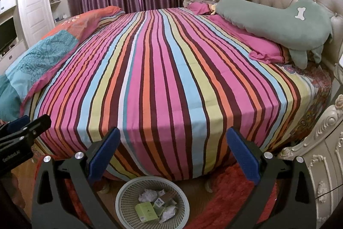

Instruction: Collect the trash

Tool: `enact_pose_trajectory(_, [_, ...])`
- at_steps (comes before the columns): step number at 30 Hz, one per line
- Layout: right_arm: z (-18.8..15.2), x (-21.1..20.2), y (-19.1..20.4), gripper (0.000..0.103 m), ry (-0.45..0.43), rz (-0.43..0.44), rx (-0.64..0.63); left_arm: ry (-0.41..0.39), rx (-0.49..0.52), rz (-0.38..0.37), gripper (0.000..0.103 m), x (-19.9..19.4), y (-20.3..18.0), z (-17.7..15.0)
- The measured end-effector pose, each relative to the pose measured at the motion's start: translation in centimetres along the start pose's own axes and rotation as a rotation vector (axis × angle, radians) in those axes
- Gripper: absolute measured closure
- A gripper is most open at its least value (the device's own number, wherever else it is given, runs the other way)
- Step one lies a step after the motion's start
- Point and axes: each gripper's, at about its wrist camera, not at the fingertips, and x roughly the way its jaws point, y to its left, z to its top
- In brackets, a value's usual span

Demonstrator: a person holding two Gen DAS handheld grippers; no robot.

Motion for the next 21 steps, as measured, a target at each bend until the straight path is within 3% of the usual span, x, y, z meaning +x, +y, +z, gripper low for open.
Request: enact_pose_trajectory(21, [0.16, 0.13, -0.37, 0.008, 0.002, 0.004, 0.017, 0.003, -0.006, 0.017, 0.017, 0.1, -0.42, 0.57])
